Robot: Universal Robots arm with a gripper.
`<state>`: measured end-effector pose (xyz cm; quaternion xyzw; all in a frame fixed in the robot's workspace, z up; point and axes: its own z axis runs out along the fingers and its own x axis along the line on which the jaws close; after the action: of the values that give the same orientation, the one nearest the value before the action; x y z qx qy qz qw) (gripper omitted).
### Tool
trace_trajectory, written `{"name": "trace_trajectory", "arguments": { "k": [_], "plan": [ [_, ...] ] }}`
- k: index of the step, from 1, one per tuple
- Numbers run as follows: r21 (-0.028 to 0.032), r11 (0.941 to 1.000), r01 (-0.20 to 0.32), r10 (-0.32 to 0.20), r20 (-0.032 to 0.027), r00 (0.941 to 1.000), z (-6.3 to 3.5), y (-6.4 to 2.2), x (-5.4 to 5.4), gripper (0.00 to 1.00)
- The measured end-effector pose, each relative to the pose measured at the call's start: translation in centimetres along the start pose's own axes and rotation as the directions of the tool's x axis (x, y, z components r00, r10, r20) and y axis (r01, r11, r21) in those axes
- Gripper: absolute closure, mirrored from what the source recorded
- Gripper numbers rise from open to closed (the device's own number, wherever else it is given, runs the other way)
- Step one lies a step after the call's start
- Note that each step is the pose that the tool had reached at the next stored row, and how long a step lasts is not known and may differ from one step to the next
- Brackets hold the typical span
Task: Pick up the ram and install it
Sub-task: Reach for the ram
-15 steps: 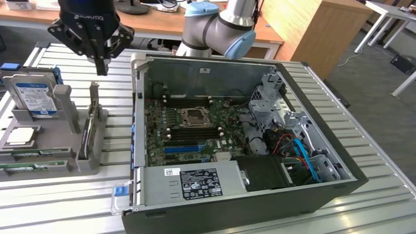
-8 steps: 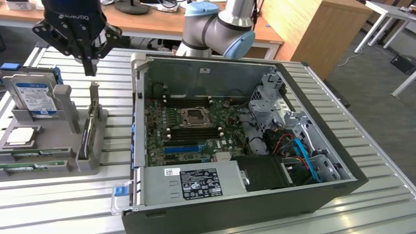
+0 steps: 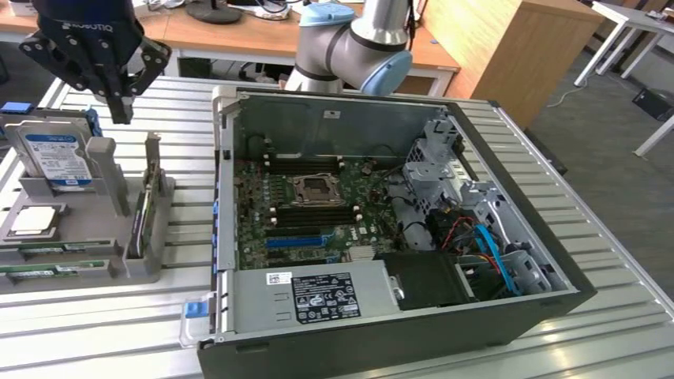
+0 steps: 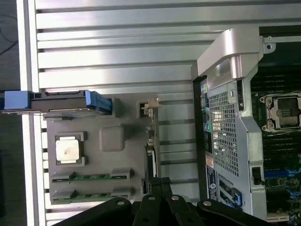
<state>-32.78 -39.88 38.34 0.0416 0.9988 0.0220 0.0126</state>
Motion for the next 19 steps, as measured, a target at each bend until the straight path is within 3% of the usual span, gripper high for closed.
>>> {"name": "trace_trajectory", "arguments": {
  "k": [19],
  "plan": [
    [0.0000, 1.0000, -0.001, 0.001, -0.0001, 1.0000, 0.42, -0.45, 5.1, 0.89]
  ]
}}
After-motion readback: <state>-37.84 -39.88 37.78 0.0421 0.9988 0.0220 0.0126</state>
